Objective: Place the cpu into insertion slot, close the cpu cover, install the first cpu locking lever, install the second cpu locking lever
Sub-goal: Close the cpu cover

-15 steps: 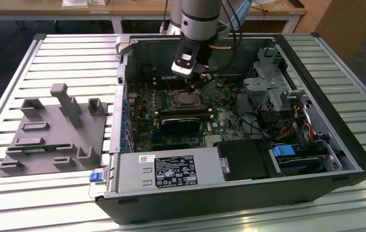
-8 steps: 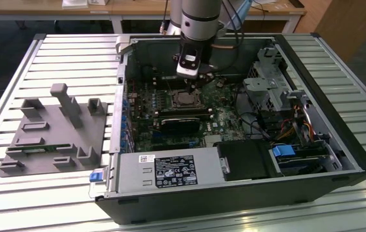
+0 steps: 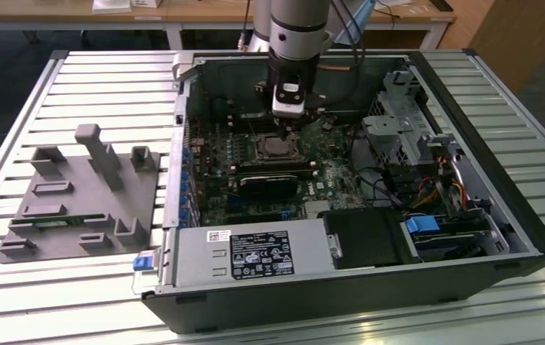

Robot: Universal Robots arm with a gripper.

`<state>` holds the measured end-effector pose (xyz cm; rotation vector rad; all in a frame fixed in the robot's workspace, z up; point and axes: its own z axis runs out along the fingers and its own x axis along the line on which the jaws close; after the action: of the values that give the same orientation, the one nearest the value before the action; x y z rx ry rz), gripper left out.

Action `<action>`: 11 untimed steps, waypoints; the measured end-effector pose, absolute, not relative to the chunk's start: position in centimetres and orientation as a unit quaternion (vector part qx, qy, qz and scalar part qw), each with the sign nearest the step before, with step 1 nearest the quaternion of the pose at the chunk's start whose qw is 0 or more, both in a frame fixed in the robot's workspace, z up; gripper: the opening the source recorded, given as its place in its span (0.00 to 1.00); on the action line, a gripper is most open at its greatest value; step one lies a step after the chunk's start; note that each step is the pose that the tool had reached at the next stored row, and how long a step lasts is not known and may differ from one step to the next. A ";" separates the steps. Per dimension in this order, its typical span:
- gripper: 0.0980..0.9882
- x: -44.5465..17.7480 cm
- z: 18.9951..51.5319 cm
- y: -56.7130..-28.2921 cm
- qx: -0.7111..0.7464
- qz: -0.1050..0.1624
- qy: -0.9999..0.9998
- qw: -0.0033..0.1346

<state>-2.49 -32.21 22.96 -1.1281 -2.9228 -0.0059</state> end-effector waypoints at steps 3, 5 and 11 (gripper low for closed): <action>0.01 -2.5 22.9 -32.2 -0.334 -0.002 -0.942 0.004; 0.01 -2.5 22.9 -32.2 -0.317 -0.002 -0.948 0.004; 0.01 -2.5 22.9 -32.2 -0.265 -0.001 -0.964 0.005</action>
<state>-2.49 -32.21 22.91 -0.8296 -3.0207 -0.0042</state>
